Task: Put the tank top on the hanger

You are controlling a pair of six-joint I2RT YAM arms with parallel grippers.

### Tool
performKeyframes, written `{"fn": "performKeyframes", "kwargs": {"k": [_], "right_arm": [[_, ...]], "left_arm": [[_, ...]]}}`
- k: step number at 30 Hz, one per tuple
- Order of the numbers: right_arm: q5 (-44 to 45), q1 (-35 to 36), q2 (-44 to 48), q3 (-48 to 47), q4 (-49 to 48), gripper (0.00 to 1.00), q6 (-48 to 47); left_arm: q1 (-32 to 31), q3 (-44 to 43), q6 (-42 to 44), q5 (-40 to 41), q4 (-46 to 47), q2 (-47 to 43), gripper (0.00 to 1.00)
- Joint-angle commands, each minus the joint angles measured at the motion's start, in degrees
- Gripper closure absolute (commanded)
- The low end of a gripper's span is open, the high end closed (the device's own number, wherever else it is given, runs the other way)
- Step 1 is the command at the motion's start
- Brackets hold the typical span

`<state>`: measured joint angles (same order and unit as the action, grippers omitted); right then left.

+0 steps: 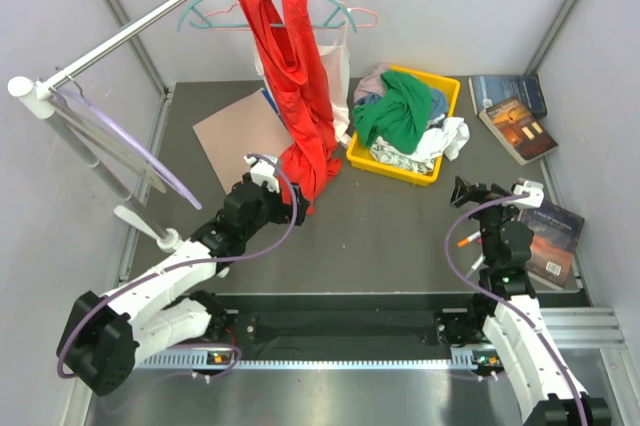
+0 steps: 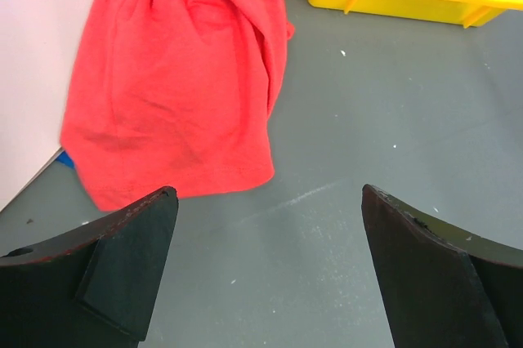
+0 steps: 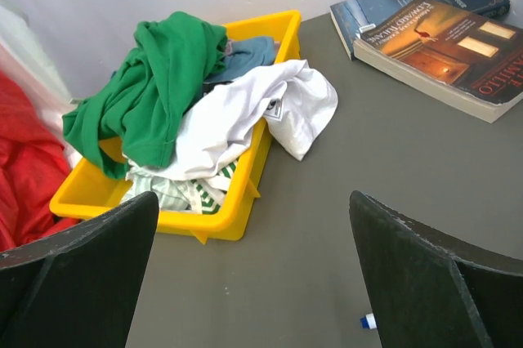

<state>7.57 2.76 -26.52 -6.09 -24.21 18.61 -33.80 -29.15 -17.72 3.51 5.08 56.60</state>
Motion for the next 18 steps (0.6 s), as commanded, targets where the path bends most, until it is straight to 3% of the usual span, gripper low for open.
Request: {"fn": "performKeyframes", "kwargs": {"k": [1, 3, 10, 13, 18], "right_arm": [[1.13, -0.48, -1.25, -2.96, -0.5, 0.0, 0.02], [1.21, -0.57, -2.39, -6.29, 2.93, 0.0, -0.33], [1.22, -0.48, -10.55, -20.87, 13.72, 0.0, -4.19], [-2.36, -0.57, -19.07, -30.54, 18.38, 0.01, -5.95], [-10.46, -0.39, -37.61, -47.33, 23.41, 0.1, -6.92]], "left_arm": [[-0.21, -2.23, -1.0, 3.6, -1.73, -0.96, 0.01], [-0.12, -3.72, -2.06, 5.89, -3.49, -0.88, 0.01], [-0.21, -6.54, -1.36, 2.91, -9.47, -0.52, 0.01], [-0.21, -6.45, -0.74, 0.54, -9.65, -0.96, 0.01], [-0.12, -6.19, -0.13, 2.56, -11.23, -1.23, 0.01]]}}
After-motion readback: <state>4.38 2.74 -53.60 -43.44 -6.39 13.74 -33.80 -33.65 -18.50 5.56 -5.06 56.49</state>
